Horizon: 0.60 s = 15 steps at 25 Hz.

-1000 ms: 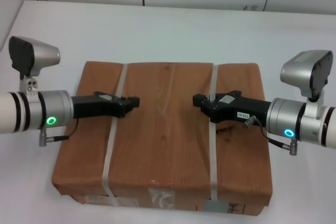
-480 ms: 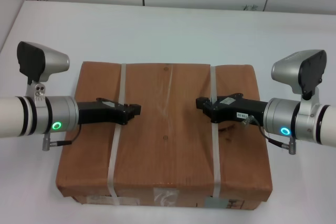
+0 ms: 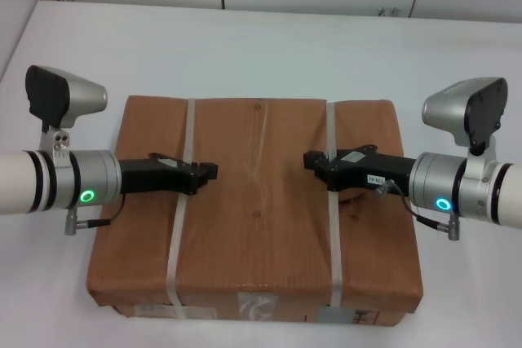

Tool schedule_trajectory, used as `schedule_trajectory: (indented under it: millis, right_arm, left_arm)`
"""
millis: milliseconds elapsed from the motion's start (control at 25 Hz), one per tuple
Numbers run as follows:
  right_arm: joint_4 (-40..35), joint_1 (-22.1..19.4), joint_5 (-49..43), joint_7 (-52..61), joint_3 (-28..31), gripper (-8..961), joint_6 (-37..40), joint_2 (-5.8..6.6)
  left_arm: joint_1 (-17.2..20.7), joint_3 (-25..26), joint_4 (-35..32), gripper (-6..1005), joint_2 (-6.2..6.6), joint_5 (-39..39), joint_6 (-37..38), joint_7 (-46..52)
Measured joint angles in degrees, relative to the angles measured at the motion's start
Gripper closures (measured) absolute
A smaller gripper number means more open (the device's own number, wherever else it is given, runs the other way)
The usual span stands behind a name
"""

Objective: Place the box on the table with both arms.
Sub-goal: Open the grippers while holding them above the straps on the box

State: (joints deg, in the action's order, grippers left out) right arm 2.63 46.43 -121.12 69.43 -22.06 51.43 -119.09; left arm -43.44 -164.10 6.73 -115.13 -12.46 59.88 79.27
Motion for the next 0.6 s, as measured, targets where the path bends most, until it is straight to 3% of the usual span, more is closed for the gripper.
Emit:
schedule_trajectory:
  millis: [320,480,600]
  right_arm:
    - [-0.45,-0.44,0.01,-0.88,0.03,904,0.46,-0.01]
    - [-0.65,-0.95,0.36,-0.95,0.51,790,0.18,-0.01]
    - [-0.69,-1.39,0.56,-0.81,0.66,681,-0.02,0.0]
  left_arm:
    - [0.13,0.6,0.21,929,-0.03,-1.03,-0.14,-0.75]
    - [0.31,0.28,0.45,919,-0.22,-1.97,-1.16,-1.3]
    - [0.42,0.18,0.53,792,-0.23,-2.04,-1.54,-1.3]
